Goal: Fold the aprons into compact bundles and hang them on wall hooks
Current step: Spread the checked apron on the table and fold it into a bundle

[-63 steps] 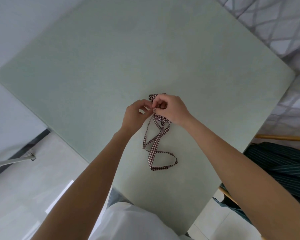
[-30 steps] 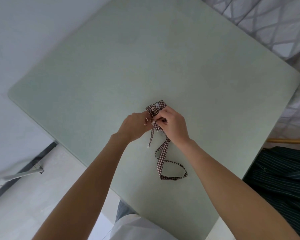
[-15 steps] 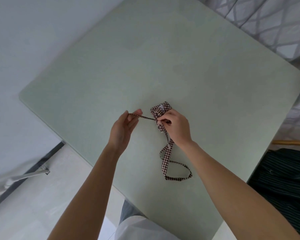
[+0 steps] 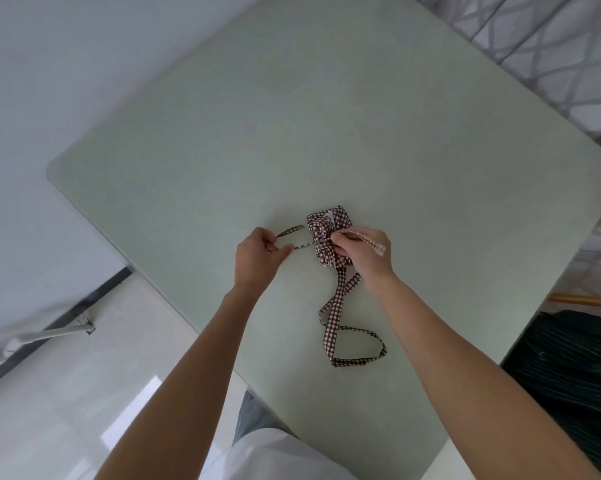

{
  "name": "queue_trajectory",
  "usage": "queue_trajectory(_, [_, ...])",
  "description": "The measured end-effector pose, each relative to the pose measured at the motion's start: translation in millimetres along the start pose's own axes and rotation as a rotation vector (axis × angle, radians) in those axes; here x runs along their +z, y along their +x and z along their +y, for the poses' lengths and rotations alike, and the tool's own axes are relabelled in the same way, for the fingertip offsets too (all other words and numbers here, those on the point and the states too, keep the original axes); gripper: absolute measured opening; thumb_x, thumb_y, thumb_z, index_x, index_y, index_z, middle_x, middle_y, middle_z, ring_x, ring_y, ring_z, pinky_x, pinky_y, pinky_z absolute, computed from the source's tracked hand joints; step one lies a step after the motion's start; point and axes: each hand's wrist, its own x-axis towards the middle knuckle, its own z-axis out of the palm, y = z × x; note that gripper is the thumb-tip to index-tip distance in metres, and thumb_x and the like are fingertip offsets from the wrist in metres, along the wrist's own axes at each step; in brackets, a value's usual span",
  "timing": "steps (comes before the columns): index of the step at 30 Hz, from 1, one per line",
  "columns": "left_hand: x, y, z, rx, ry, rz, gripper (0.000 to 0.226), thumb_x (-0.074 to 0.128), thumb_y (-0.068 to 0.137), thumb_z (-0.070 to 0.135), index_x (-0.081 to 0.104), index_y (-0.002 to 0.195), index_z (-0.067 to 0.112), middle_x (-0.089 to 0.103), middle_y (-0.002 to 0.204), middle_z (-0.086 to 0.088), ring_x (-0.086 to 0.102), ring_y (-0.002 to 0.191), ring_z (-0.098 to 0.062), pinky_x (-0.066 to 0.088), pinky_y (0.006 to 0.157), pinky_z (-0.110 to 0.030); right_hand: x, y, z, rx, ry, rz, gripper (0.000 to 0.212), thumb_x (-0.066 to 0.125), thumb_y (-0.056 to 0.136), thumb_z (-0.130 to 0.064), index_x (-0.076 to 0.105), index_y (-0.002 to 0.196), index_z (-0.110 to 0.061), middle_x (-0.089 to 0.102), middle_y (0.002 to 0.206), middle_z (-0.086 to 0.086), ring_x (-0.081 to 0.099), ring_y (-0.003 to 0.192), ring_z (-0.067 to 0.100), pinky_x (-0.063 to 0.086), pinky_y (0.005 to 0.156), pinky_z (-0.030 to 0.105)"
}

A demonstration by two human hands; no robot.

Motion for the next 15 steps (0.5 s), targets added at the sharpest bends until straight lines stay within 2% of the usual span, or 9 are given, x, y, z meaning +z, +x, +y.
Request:
queue_trajectory(2, [4, 1, -2, 0.027, 0.017, -0.014, 0.032, 0.079, 0.072, 0.017, 0.052, 0.087, 0.012, 0.052, 0.070, 0.007, 0.049, 0.063, -0.006, 0.037, 0.056, -0.011, 7, -1, -4, 0.060, 0.056, 0.077, 0.007, 0.073, 0.078, -0.006, 0.074, 0.085, -0.007, 0.071, 0.081, 0.003, 0.067, 0.075, 0.014, 0.055, 0.073, 0.021])
queue_trajectory(5, [11, -3, 1, 0.075, -0.067, -0.040, 0.025, 0.077, 0.073, 0.009, 0.056, 0.086, 0.015, 0.057, 0.074, 0.010, 0.055, 0.067, -0.004, 0.045, 0.066, -0.014, 12, -1, -13, -0.113, 0.006, 0.100, 0.017, 0.070, 0.080, -0.007, 0.074, 0.078, -0.024, 0.072, 0.084, -0.003, 0.068, 0.082, 0.012, 0.054, 0.083, 0.029])
queue_trajectory(8, [13, -11, -1, 0.054, -0.204, -0.042, 0.017, 0.069, 0.079, 0.005, 0.063, 0.090, 0.015, 0.064, 0.083, 0.008, 0.059, 0.070, 0.005, 0.046, 0.070, -0.009, 15, -3, -17, -0.228, -0.032, 0.009, 0.019, 0.058, 0.090, -0.007, 0.070, 0.102, -0.016, 0.072, 0.091, -0.002, 0.062, 0.065, 0.010, 0.054, 0.070, 0.025])
queue_trajectory(10, [11, -14, -3, 0.036, -0.280, -0.014, 0.015, 0.066, 0.082, 0.002, 0.064, 0.089, 0.014, 0.066, 0.088, 0.005, 0.061, 0.070, 0.008, 0.046, 0.068, -0.006, 16, -2, -17, -0.316, -0.177, -0.027, 0.021, 0.056, 0.092, -0.008, 0.065, 0.111, -0.008, 0.072, 0.095, 0.002, 0.058, 0.056, 0.008, 0.052, 0.064, 0.022])
queue_trajectory(12, [4, -18, 0, 0.056, -0.330, 0.045, 0.014, 0.066, 0.083, 0.001, 0.064, 0.088, 0.014, 0.068, 0.089, 0.006, 0.065, 0.074, 0.003, 0.048, 0.069, -0.009, 18, 0, -15, -0.417, -0.400, -0.054, 0.018, 0.061, 0.090, -0.014, 0.063, 0.107, -0.008, 0.073, 0.089, 0.002, 0.062, 0.058, 0.011, 0.055, 0.067, 0.028])
queue_trajectory(15, [-10, -26, 12, 0.279, -0.329, 0.062, 0.013, 0.063, 0.085, 0.001, 0.067, 0.090, 0.012, 0.069, 0.091, 0.008, 0.067, 0.083, -0.004, 0.050, 0.076, -0.013, 22, 6, -17, -0.485, -0.630, -0.074, 0.012, 0.068, 0.085, -0.018, 0.067, 0.092, -0.009, 0.073, 0.082, 0.002, 0.067, 0.070, 0.016, 0.055, 0.072, 0.037])
